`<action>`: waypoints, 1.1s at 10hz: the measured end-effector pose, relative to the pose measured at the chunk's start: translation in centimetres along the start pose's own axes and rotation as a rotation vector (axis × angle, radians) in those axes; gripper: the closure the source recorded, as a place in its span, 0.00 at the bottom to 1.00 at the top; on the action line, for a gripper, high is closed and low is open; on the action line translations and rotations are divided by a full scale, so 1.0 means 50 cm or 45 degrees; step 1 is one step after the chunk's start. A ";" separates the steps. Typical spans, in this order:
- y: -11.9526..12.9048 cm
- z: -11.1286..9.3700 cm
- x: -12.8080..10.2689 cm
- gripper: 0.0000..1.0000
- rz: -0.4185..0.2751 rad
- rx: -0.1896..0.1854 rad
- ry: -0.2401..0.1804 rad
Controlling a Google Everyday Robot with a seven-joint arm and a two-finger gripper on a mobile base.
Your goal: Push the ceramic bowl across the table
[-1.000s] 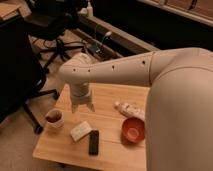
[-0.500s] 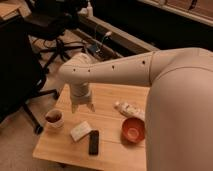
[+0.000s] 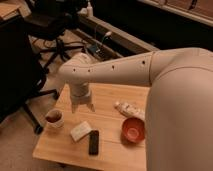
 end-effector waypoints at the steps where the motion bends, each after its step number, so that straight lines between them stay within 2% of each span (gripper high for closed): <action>1: 0.000 0.000 0.000 0.35 0.000 0.000 0.000; 5: -0.001 0.000 -0.001 0.35 -0.001 0.004 0.000; 7: -0.025 -0.002 -0.022 0.35 -0.017 0.025 -0.016; 9: -0.115 0.000 -0.050 0.35 -0.021 0.087 -0.062; 11: -0.199 0.004 -0.049 0.35 -0.008 0.092 -0.115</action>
